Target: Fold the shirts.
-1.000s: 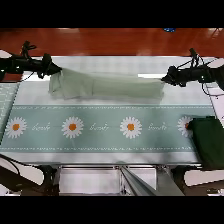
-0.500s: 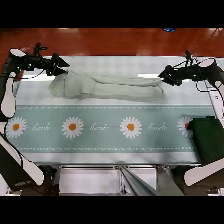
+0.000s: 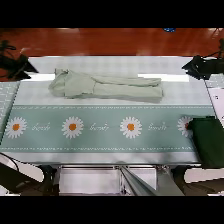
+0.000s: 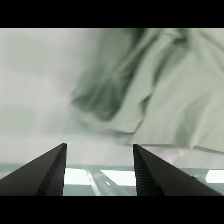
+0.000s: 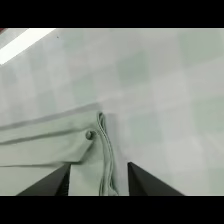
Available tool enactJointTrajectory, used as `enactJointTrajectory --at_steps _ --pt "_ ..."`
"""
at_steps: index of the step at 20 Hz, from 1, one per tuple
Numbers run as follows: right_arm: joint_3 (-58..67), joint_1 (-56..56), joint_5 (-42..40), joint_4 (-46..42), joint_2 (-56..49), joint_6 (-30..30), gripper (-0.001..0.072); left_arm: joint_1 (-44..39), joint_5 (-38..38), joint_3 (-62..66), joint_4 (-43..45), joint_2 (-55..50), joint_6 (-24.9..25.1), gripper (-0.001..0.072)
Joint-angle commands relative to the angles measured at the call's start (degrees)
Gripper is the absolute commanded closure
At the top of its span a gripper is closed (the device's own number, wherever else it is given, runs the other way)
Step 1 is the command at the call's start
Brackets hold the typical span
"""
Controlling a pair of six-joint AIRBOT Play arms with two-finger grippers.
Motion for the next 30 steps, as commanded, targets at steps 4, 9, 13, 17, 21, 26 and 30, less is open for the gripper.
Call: enactJointTrajectory --at_steps 4,9,13,17,21,26,30 --pt "-13.9 2.6 -8.2 -3.7 2.7 3.8 0.0298 -1.9 29.8 -38.0 -1.2 30.6 5.4 0.0201" --pt "-15.8 7.3 -11.6 0.0 -1.6 3.5 0.0301 -12.3 38.2 -61.1 -5.7 44.2 7.3 0.0201" --pt "-14.8 8.0 -10.3 9.2 -6.8 0.6 0.0301 -18.9 39.3 -63.3 -6.5 44.6 7.3 0.0201" --pt "-10.6 11.6 -7.1 10.3 -11.7 0.5 0.0301 -22.5 42.2 -63.3 -7.8 44.5 7.3 0.0201" --pt "-4.2 15.9 -5.9 11.6 -14.1 -0.5 0.0656 -23.1 42.6 -63.3 -9.5 44.4 7.3 0.0202" --pt "-0.1 14.8 4.2 4.1 -5.4 -1.8 0.0694 -23.2 42.3 -63.3 -13.1 44.4 8.7 0.0689" --pt "-6.6 14.6 7.4 -10.3 12.5 -0.2 0.0694 -26.8 42.8 -62.2 -18.8 44.2 13.6 0.0690"
